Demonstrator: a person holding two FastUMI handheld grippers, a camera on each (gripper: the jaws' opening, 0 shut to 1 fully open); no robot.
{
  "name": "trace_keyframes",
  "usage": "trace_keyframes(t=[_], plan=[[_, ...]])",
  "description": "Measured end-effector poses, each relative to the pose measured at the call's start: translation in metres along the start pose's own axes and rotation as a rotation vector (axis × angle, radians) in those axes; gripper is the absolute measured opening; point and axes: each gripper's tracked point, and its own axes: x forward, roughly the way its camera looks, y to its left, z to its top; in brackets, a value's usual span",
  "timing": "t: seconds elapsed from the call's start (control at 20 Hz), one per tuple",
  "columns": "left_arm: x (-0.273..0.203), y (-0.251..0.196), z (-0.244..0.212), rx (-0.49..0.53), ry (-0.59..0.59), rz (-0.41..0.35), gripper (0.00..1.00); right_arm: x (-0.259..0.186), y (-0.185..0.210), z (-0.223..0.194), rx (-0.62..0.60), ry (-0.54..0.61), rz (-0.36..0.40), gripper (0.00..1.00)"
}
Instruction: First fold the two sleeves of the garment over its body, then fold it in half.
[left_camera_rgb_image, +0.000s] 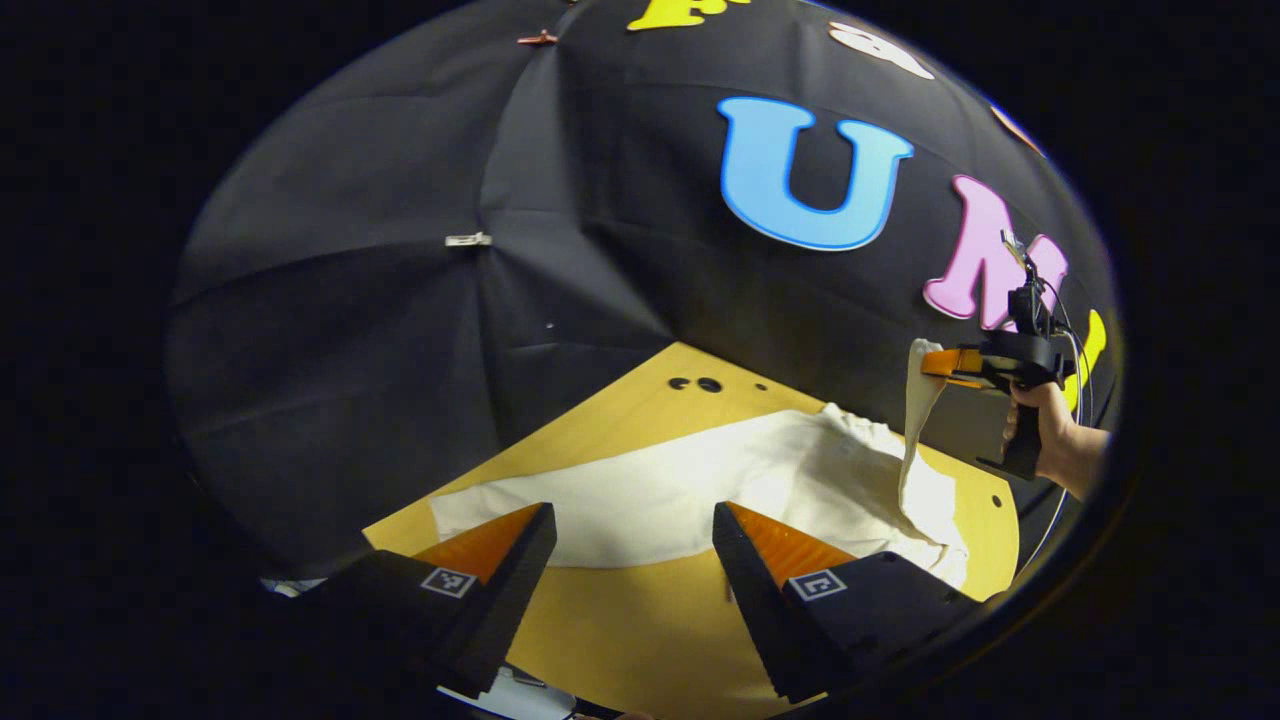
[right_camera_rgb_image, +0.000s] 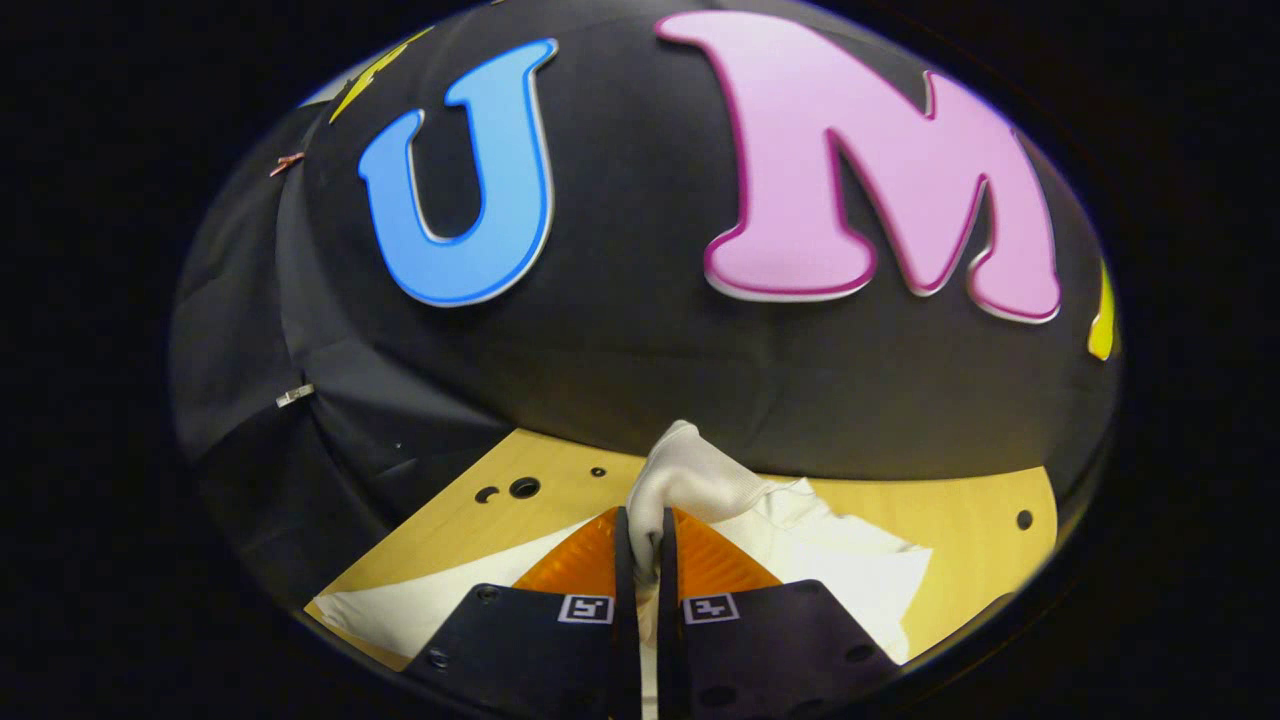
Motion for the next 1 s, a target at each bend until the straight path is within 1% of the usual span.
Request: trace_keyframes(t=[0.1,0.2,0.3,0.4,0.45,0.5,0.55,0.6,0.65,0.7,0.8,0.85,0.9,1.0], plan=[[0.0,0.023,-0.007,-0.026,0.012,0.048,0.97,0.028,0.021,-0.029,-0.022,0.061,0.024,0.1],[0.01,0.053,-0.018,-0.026,0.024,0.115,0.97,0.053,0.04,-0.056,-0.027,0.109,0.042,0.11],[0.019,0.073,-0.028,-0.016,0.032,0.173,0.97,0.075,0.046,-0.078,-0.028,0.141,0.038,0.11],[0.028,0.087,-0.036,-0.012,0.049,0.215,0.97,0.094,0.049,-0.1,-0.034,0.171,0.024,0.11],[0.029,0.093,-0.042,-0.019,0.069,0.233,1.0,0.103,0.05,-0.109,-0.033,0.183,0.014,0.11],[0.032,0.098,-0.049,-0.034,0.081,0.243,0.97,0.109,0.05,-0.118,-0.033,0.197,0.008,0.13],[0.036,0.101,-0.052,-0.05,0.085,0.248,0.98,0.114,0.054,-0.123,-0.024,0.204,0.012,0.14],[0.039,0.103,-0.054,-0.063,0.084,0.254,0.98,0.118,0.059,-0.126,-0.015,0.205,0.024,0.2],[0.041,0.106,-0.053,-0.067,0.082,0.263,0.98,0.118,0.066,-0.126,-0.005,0.204,0.043,0.19],[0.043,0.109,-0.056,-0.067,0.085,0.274,0.97,0.117,0.072,-0.125,-0.007,0.201,0.058,0.35],[0.051,0.112,-0.063,-0.073,0.105,0.294,0.97,0.105,0.079,-0.121,-0.029,0.196,0.104,0.59],[0.056,0.114,-0.067,-0.074,0.124,0.308,0.98,0.097,0.077,-0.12,-0.041,0.193,0.118,0.63],[0.059,0.119,-0.071,-0.068,0.132,0.328,0.97,0.085,0.075,-0.118,-0.039,0.188,0.127,0.7],[0.073,0.131,-0.077,-0.049,0.143,0.377,0.98,0.062,0.063,-0.1,-0.027,0.126,0.132,0.99]])
